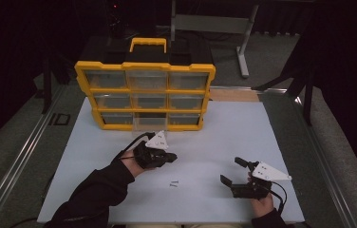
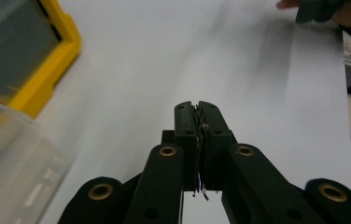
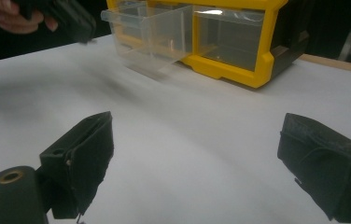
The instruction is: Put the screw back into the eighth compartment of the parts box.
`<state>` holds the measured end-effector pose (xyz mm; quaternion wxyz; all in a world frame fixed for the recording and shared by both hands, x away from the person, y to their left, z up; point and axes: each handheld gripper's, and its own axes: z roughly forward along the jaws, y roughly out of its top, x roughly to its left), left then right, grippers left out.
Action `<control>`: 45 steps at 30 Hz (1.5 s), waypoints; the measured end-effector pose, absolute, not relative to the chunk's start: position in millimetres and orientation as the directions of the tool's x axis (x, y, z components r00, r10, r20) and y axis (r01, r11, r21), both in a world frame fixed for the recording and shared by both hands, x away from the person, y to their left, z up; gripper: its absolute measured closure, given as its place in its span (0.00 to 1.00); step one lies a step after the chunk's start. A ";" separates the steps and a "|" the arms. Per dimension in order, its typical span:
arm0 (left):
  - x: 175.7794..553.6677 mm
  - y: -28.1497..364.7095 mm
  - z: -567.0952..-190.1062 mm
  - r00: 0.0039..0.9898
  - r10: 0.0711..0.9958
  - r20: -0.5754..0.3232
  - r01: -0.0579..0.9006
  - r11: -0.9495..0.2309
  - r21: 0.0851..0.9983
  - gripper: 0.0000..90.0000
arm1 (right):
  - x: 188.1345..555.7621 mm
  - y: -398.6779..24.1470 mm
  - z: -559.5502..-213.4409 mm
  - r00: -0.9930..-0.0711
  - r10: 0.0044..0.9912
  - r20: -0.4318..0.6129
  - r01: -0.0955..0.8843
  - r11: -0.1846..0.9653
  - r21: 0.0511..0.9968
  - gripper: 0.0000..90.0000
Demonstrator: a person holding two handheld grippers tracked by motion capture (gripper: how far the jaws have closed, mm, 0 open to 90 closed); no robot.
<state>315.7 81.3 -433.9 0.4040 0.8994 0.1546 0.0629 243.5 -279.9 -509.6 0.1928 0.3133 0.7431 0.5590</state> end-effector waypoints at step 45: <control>359.5 132.4 -401.4 0.718 0.696 -0.023 0.390 -0.375 0.841 0.98 | 243.0 -280.5 -508.6 -0.730 0.681 0.060 0.244 0.178 0.953 0.12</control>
